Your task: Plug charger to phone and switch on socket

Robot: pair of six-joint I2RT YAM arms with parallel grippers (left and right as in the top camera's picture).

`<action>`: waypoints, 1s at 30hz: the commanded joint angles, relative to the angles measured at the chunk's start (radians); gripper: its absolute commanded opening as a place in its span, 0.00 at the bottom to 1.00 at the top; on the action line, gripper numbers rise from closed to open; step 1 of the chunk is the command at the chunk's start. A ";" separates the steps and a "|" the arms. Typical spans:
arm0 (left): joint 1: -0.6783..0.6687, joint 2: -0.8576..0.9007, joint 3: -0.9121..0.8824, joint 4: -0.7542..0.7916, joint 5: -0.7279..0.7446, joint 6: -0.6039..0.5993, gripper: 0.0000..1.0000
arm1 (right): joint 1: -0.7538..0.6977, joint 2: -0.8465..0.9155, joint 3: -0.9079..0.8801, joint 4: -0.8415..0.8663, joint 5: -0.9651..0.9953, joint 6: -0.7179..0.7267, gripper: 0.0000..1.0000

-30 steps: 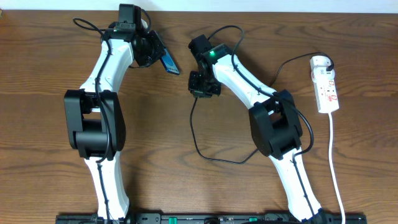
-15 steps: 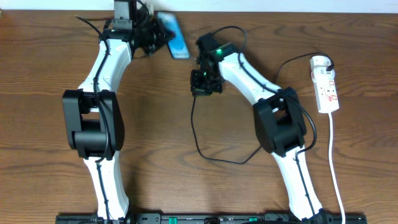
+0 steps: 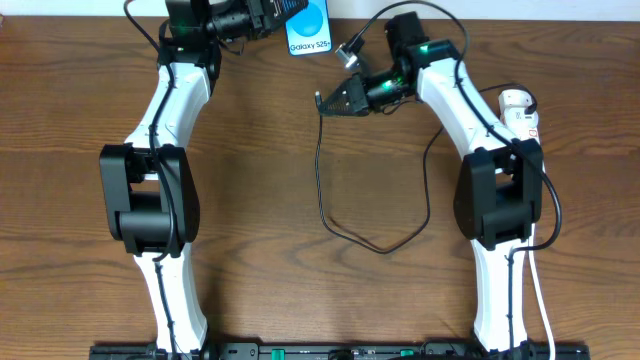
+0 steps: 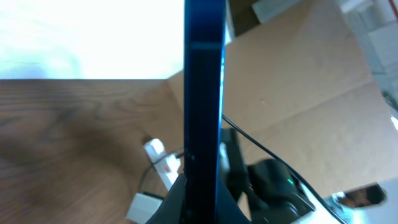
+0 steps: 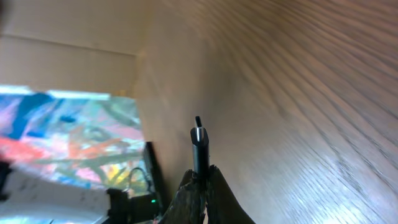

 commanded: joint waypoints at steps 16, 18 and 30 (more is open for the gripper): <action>-0.004 -0.021 0.019 0.154 0.065 -0.249 0.08 | -0.023 -0.077 0.001 0.014 -0.263 -0.232 0.01; -0.008 -0.021 0.019 0.154 0.072 -0.250 0.07 | -0.026 -0.089 0.001 0.014 -0.263 -0.232 0.01; -0.026 -0.021 0.019 0.154 0.111 -0.240 0.07 | -0.025 -0.115 0.001 0.143 -0.237 -0.070 0.01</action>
